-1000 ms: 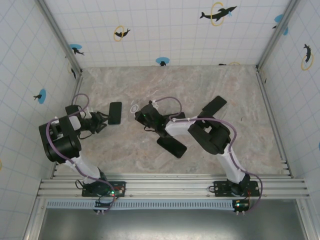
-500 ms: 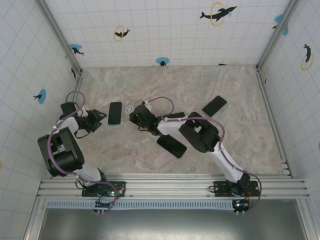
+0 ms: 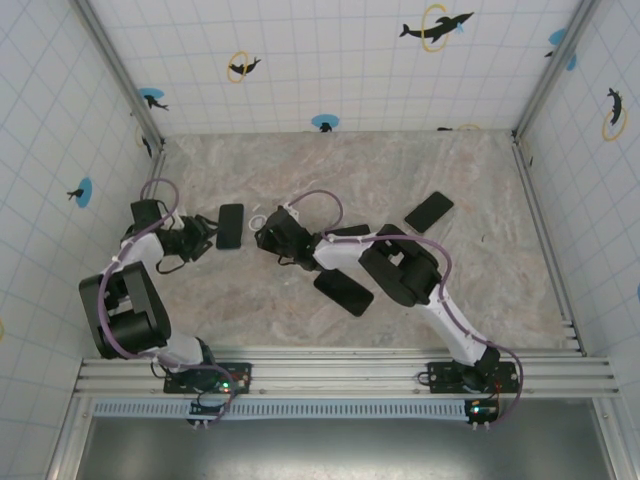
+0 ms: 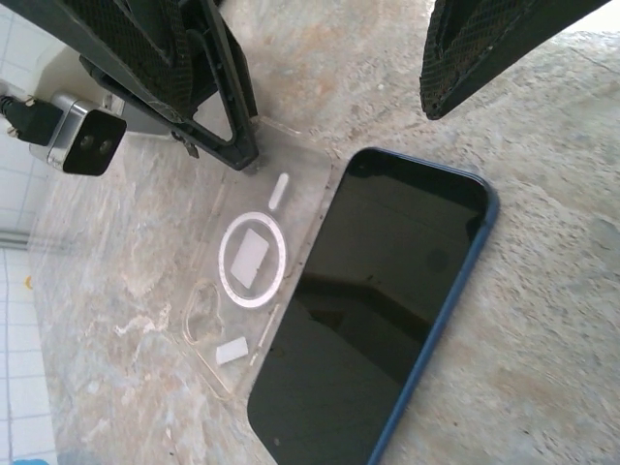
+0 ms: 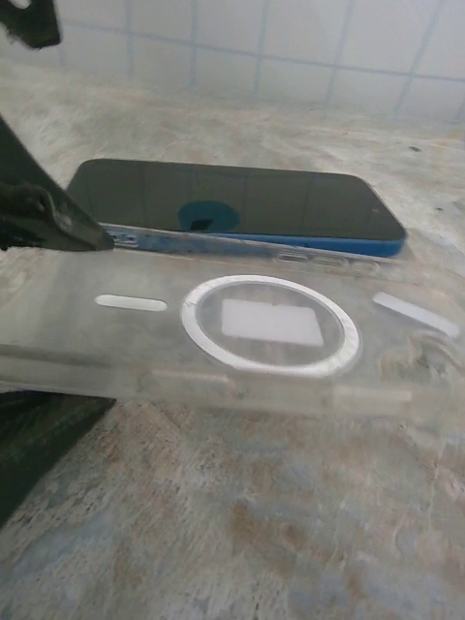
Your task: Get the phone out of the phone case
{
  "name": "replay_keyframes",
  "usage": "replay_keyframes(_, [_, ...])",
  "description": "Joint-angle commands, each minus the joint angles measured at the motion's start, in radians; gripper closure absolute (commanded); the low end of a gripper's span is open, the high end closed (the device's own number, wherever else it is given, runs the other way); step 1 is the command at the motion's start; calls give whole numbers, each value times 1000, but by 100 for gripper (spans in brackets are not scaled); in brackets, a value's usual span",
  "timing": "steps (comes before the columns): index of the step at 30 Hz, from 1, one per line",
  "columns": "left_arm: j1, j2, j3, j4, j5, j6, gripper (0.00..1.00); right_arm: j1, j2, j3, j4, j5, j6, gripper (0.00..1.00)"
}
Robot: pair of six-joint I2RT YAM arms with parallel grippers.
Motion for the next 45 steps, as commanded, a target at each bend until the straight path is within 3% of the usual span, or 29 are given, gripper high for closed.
replay_keyframes(1, [-22,-43,29,-15,14,-30,36,-6,-114,-1,-82,9,-96,54])
replay_keyframes(11, [-146,-102,30,-8,-20,-42,27,-52,-383,-234,-154,-38,-287,36])
replay_keyframes(12, [-160,-105,29,-8,-22,-40,25,-63,-422,-268,-161,-65,-316,30])
replay_keyframes(16, [-197,-122,16,-5,-36,-44,21,-108,-582,-402,-237,-125,-478,25])
replay_keyframes(19, [-226,-134,10,-4,-52,-44,20,-135,-685,-459,-328,-147,-627,13])
replay_keyframes(22, [-255,-141,2,-1,-63,-60,3,-168,-781,-523,-411,-157,-761,12])
replay_keyframes(28, [-310,-155,-7,37,-54,-97,2,-264,-899,-619,-499,-265,-1088,10])
replay_keyframes(36, [-338,-143,7,53,-33,-118,2,-391,-864,-636,-567,-395,-1559,3])
replay_keyframes(45, [-344,-121,42,38,-1,-108,2,-434,-622,-470,-659,-460,-1819,1])
